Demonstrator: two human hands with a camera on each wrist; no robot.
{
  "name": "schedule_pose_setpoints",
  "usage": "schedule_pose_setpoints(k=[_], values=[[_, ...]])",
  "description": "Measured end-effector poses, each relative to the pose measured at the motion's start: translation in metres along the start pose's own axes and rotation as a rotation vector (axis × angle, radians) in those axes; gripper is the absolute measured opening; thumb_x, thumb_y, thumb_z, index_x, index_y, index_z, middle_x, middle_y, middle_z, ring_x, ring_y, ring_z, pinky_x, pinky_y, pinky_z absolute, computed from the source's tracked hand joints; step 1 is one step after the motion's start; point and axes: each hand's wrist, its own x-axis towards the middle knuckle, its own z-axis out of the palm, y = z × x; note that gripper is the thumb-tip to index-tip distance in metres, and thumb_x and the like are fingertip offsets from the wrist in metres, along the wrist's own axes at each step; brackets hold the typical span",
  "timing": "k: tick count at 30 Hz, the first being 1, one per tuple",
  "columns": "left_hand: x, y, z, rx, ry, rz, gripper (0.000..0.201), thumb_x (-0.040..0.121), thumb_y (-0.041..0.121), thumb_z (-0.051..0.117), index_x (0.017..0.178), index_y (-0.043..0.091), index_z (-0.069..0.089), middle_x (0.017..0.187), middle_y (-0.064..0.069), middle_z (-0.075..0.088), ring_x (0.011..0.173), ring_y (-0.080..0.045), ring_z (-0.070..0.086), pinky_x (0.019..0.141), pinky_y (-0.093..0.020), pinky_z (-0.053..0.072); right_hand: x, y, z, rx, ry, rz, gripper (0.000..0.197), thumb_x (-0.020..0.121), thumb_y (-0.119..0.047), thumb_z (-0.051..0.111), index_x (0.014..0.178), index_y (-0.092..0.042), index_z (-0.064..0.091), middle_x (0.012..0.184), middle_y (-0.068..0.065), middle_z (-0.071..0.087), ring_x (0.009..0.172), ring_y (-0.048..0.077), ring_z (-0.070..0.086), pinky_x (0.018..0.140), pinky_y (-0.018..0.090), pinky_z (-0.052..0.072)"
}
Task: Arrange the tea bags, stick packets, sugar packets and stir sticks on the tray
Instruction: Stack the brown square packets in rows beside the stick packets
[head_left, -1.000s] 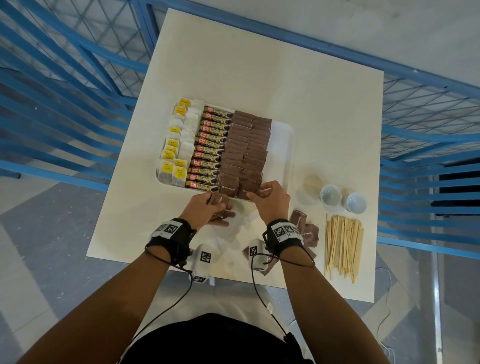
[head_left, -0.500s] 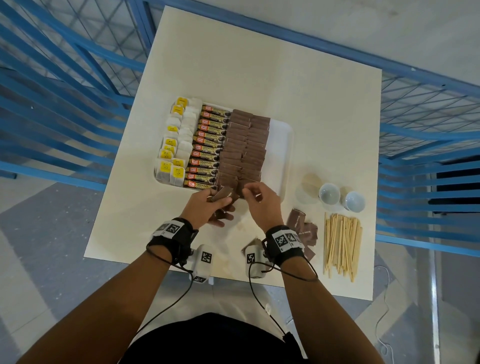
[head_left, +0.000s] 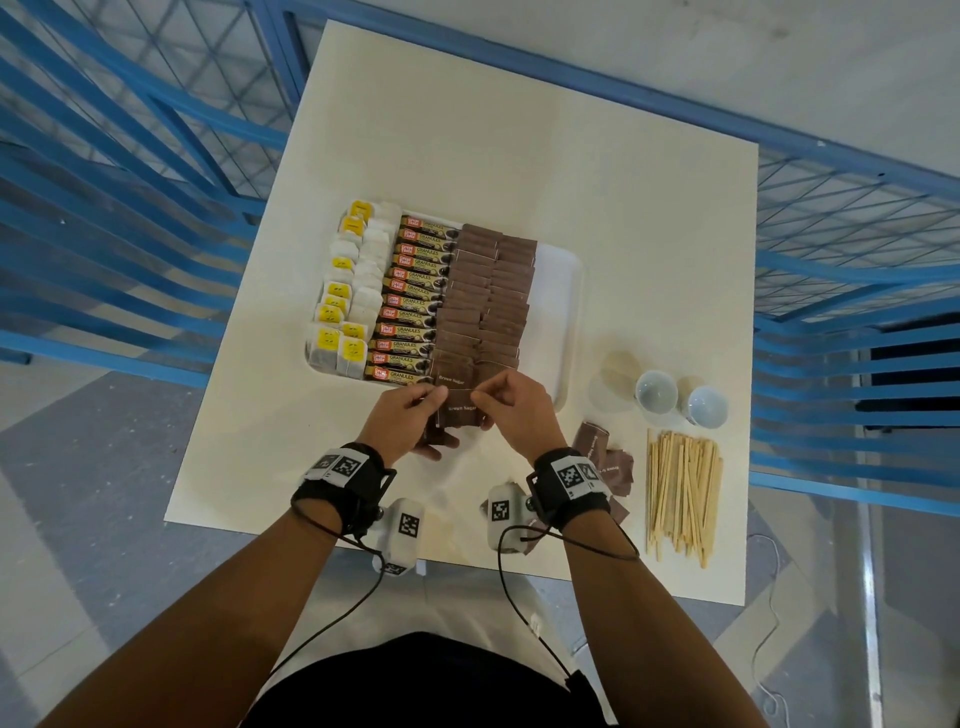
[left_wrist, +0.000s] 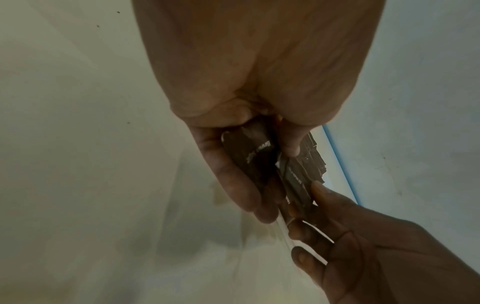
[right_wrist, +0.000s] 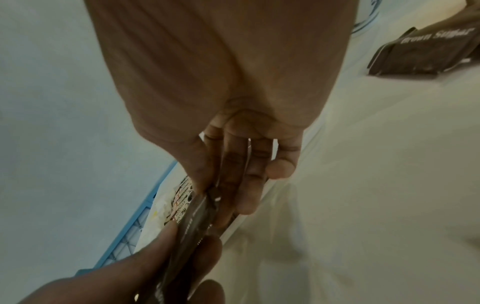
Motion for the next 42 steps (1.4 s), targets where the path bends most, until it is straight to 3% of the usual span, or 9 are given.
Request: schedule_pose_setpoints(k=[5,8,13,16,19,24,34,38,42], values=[[0.000,-0.001,0.001,0.028,-0.016,0.014,0.026,0.104,0.031,0.057,0.120,0.012,0.066,0.104,-0.015,0.075,0.077,-0.033,0.077,0.055,-0.038,0.063,-0.003,0.007,-0.002,-0.130,-0.077,0.032,0.024,0.088,-0.037,0.074,0.103,-0.019,0.067,0.089,-0.001,0.073,0.076,0.014,0.070,0.070,0.026,0.055],[0.000,-0.001,0.003,0.040,-0.022,-0.003,0.027,0.104,0.032,0.056,0.118,0.011,0.066,0.102,-0.015,0.076,0.077,-0.032,0.078,0.055,-0.037,0.063,-0.003,0.009,-0.005,-0.209,-0.064,0.019,0.024,0.085,-0.032,0.078,0.102,-0.017,0.071,0.088,-0.003,0.071,0.081,0.015,0.068,0.078,0.030,0.058],[0.001,-0.004,-0.001,0.016,-0.002,-0.047,0.014,0.105,0.016,0.055,0.115,0.011,0.064,0.095,-0.014,0.078,0.076,-0.033,0.077,0.054,-0.037,0.061,0.003,0.008,-0.016,-0.153,0.224,0.078,0.012,0.087,-0.028,0.076,0.095,-0.020,0.072,0.084,-0.011,0.068,0.079,0.003,0.060,0.066,0.011,0.043],[0.002,-0.005,-0.004,0.015,0.005,-0.067,0.016,0.102,0.003,0.053,0.115,0.010,0.060,0.094,-0.014,0.077,0.074,-0.034,0.077,0.053,-0.037,0.061,0.005,0.009,-0.016,-0.159,0.254,0.104,0.009,0.087,-0.025,0.076,0.092,-0.020,0.073,0.076,-0.018,0.064,0.072,-0.004,0.057,0.059,0.004,0.040],[0.001,-0.005,-0.005,0.009,0.000,-0.082,0.018,0.100,-0.002,0.051,0.114,0.009,0.058,0.092,-0.014,0.077,0.072,-0.033,0.076,0.052,-0.037,0.061,0.008,0.011,-0.013,-0.196,0.240,0.095,0.008,0.086,-0.022,0.076,0.092,-0.017,0.075,0.073,-0.016,0.064,0.069,-0.006,0.056,0.061,-0.001,0.038],[0.002,-0.005,-0.006,0.001,0.002,-0.090,0.017,0.100,-0.003,0.052,0.111,0.008,0.058,0.090,-0.014,0.077,0.073,-0.035,0.076,0.052,-0.037,0.060,0.012,0.009,-0.012,-0.259,0.213,0.113,0.013,0.084,-0.025,0.079,0.093,-0.016,0.077,0.077,-0.007,0.068,0.070,0.004,0.059,0.069,0.008,0.043],[0.003,-0.003,-0.007,-0.039,-0.011,-0.090,0.023,0.097,-0.007,0.051,0.117,0.004,0.055,0.094,-0.018,0.077,0.077,-0.037,0.076,0.058,-0.039,0.062,0.012,0.008,-0.009,-0.186,0.264,0.135,0.028,0.077,-0.026,0.085,0.095,-0.018,0.064,0.077,-0.004,0.068,0.069,0.003,0.060,0.057,0.004,0.041],[0.002,-0.001,-0.007,-0.030,-0.055,-0.054,0.024,0.097,-0.011,0.049,0.120,-0.004,0.051,0.098,-0.019,0.077,0.086,-0.037,0.076,0.064,-0.039,0.063,0.007,0.009,-0.012,-0.166,0.365,0.105,0.016,0.085,-0.026,0.076,0.094,-0.021,0.065,0.076,-0.011,0.065,0.071,0.002,0.060,0.065,0.015,0.042],[0.000,0.001,-0.006,-0.053,-0.104,-0.013,0.021,0.100,-0.008,0.051,0.122,-0.008,0.055,0.104,-0.020,0.076,0.091,-0.036,0.076,0.071,-0.040,0.064,-0.001,0.006,-0.012,-0.154,0.402,0.006,0.005,0.090,-0.017,0.068,0.092,-0.022,0.068,0.079,-0.014,0.065,0.069,0.000,0.058,0.062,0.005,0.040]])
